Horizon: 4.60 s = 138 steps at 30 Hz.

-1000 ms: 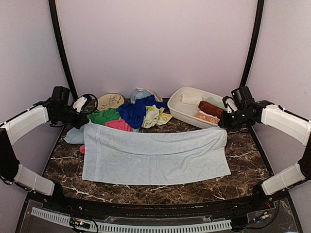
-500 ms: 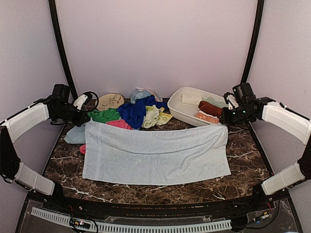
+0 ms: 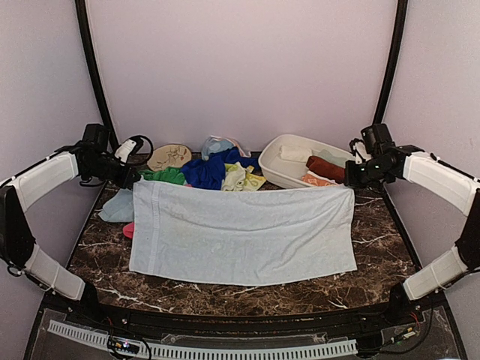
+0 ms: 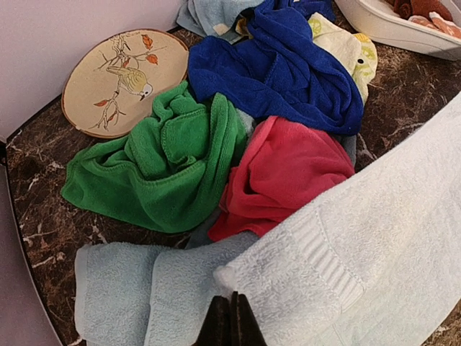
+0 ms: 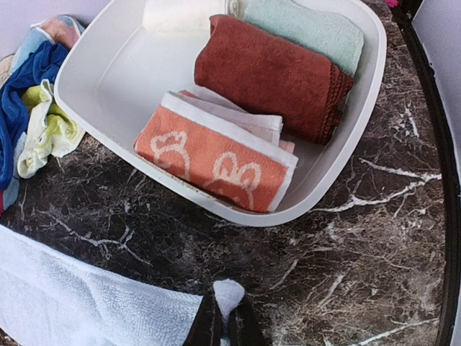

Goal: Roll the towels
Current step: Fold the towel at the center of the board.

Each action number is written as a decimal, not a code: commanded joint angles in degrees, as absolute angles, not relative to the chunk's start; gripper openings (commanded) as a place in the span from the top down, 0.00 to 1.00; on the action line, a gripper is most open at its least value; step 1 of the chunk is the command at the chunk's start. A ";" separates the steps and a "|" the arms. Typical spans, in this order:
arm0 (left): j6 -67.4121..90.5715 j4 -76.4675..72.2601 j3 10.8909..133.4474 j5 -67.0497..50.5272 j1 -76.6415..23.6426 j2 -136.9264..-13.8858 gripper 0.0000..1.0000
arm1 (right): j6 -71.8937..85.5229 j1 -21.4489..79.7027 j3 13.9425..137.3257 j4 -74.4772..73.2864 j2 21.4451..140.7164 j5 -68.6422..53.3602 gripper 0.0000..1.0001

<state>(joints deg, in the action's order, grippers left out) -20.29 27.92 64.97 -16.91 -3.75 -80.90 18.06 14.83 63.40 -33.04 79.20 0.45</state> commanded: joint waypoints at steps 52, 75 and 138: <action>-23.45 36.01 73.22 -16.89 -3.47 -88.17 1.00 | 16.29 13.27 69.54 -35.14 82.29 3.16 1.00; -24.19 31.09 70.26 -19.24 -3.39 -85.81 1.00 | 15.43 13.17 68.61 -34.01 83.47 6.05 1.00; -26.11 22.26 63.90 -16.68 -3.29 -83.50 1.00 | 6.49 18.50 53.12 -12.55 76.46 15.94 1.00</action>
<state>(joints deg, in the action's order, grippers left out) -26.61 26.02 62.35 -20.49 -3.64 -82.52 7.86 18.74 50.43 -16.60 74.43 15.18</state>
